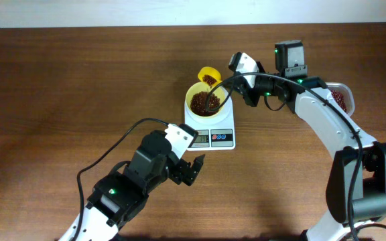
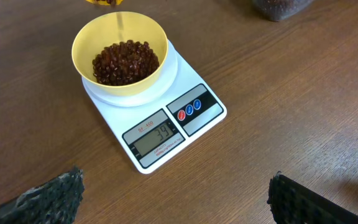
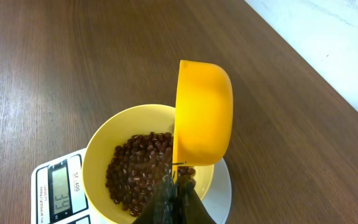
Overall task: Scoop item into bowl and weigh 50g on scale
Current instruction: 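Tilt the scoop slowly to trickle beans into the bowl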
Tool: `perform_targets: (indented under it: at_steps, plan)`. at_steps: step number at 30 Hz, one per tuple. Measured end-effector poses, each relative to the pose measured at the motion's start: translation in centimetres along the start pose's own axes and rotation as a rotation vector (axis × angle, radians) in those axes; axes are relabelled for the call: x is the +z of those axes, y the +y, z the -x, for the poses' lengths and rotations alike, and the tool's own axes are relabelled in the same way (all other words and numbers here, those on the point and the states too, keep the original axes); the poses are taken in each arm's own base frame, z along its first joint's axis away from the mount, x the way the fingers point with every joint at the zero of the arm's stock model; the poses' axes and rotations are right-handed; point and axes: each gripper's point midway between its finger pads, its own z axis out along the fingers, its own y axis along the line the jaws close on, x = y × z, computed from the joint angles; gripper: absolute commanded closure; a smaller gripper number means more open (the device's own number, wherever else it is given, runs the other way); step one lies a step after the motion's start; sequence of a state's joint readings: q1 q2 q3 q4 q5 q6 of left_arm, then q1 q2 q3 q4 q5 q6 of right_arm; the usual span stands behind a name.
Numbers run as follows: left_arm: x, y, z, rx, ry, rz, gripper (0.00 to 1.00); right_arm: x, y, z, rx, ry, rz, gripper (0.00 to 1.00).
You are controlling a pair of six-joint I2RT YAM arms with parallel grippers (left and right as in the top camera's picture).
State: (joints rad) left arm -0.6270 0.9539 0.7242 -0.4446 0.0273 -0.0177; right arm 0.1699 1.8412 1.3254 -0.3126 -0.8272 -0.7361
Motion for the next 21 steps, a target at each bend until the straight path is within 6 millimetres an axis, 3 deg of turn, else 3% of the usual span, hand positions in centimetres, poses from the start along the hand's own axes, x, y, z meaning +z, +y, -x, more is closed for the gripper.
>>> perform_targets:
  at_steps: [12,21]
  plan:
    - [0.0,0.0,0.0,0.0,0.0,0.0,0.01,0.0,0.3,-0.3,0.026,0.009,0.009,0.96]
    - [0.0,0.0,0.0,0.0,0.0,0.0,0.01,0.0,1.0,0.4,0.408,-0.02,0.06,0.96]
